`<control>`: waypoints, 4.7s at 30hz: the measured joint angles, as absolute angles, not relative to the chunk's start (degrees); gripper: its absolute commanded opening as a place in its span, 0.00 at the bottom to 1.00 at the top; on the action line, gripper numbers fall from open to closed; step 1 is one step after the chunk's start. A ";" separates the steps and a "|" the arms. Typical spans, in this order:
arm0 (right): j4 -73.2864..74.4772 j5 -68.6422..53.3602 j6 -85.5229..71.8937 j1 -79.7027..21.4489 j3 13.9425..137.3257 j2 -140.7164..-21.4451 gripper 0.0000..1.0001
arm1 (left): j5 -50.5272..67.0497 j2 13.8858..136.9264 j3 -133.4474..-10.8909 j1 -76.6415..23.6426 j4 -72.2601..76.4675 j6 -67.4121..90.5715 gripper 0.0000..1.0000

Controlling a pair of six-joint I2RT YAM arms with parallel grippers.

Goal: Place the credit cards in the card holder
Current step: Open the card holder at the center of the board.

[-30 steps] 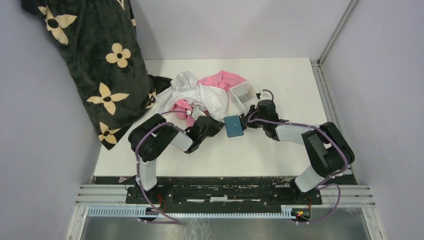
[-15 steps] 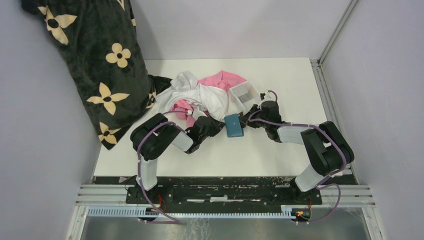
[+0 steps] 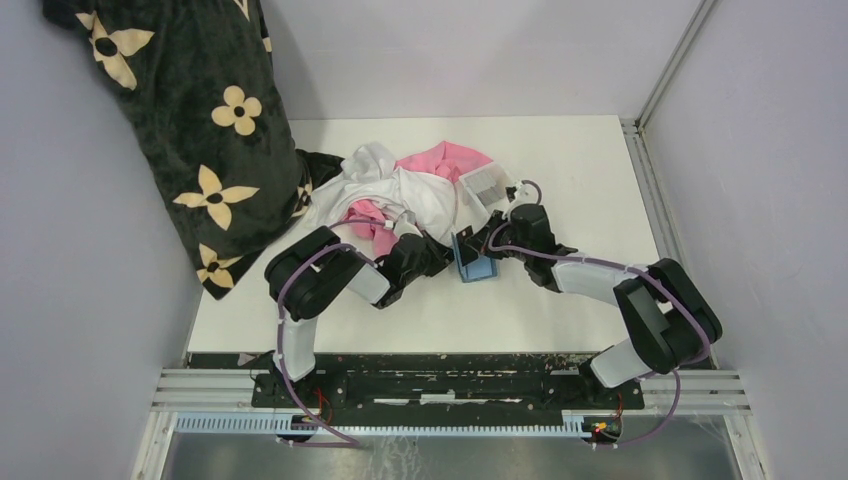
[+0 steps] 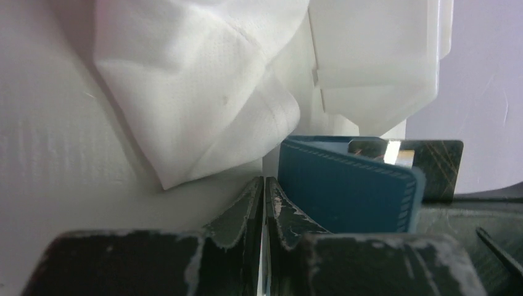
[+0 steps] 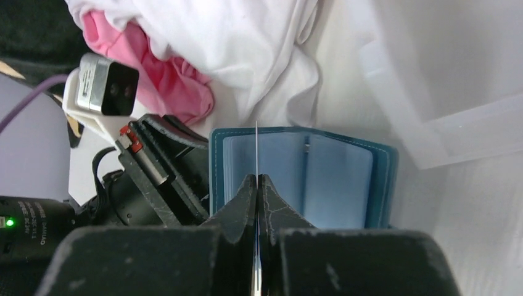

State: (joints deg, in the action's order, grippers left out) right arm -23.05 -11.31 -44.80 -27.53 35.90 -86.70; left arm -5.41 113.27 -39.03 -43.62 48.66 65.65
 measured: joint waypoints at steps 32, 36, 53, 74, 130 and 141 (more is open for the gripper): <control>-11.60 9.17 -34.33 -43.33 41.19 -89.60 0.01 | -7.99 99.79 -34.33 -45.52 30.83 62.28 0.22; -11.29 9.80 -34.15 -44.18 41.25 -90.50 0.01 | -11.77 94.08 -33.19 -46.09 22.06 61.19 0.22; -9.23 12.14 -34.00 -46.24 42.41 -90.98 0.01 | -13.58 86.21 -33.61 -49.56 9.69 59.05 0.23; -5.65 12.14 -33.08 -46.50 43.99 -90.80 0.01 | -11.73 95.55 -40.97 -51.00 13.85 58.98 0.24; -8.43 3.99 -48.25 -32.27 38.11 -87.94 0.01 | -16.32 99.18 -40.07 -52.27 21.34 59.13 0.23; -12.88 0.60 -52.97 -31.38 33.67 -85.82 0.01 | -16.47 98.37 -38.68 -52.53 22.35 59.18 0.23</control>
State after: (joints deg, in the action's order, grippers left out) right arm -12.88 0.60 -52.97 -31.38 33.67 -85.82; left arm -16.47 98.37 -38.68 -52.53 22.35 59.18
